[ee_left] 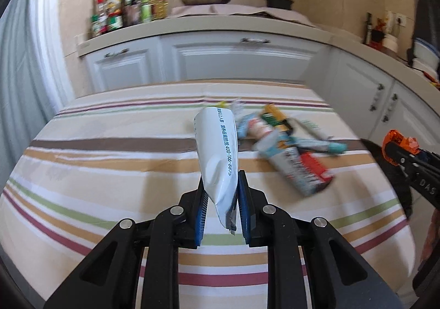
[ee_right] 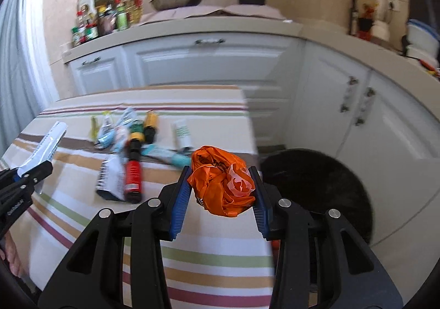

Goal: Collect trash
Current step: 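Drop the orange wrapper and white tube into the black bin with both grippers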

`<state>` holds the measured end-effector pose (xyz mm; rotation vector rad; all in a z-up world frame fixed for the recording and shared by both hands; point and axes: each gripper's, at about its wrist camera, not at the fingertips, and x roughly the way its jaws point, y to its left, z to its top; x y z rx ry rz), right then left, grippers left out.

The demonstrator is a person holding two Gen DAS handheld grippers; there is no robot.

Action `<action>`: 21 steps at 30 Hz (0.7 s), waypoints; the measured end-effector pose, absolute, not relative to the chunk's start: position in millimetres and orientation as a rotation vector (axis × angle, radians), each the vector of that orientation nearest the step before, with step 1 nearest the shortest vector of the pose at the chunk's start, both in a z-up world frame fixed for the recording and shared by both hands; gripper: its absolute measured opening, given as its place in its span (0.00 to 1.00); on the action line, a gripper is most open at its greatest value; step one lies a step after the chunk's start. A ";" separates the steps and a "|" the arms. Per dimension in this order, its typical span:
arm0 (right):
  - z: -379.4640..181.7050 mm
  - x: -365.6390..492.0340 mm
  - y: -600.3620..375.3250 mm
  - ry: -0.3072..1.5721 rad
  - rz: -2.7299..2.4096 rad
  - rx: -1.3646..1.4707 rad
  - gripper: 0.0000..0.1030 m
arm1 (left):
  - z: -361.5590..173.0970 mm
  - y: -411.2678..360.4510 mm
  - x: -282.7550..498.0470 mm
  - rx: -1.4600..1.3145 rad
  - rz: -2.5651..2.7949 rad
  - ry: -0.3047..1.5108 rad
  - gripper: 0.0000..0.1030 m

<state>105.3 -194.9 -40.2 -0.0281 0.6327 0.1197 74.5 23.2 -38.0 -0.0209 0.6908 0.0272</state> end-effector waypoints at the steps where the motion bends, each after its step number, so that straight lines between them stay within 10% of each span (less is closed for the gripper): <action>1: -39.3 102.8 -204.1 0.625 0.096 -0.025 0.39 | -35.7 13.5 75.1 -0.019 0.003 0.684 0.21; 21: -41.3 95.9 -315.7 0.571 -0.116 0.042 0.39 | -27.1 -148.6 102.7 0.112 -0.290 0.638 0.21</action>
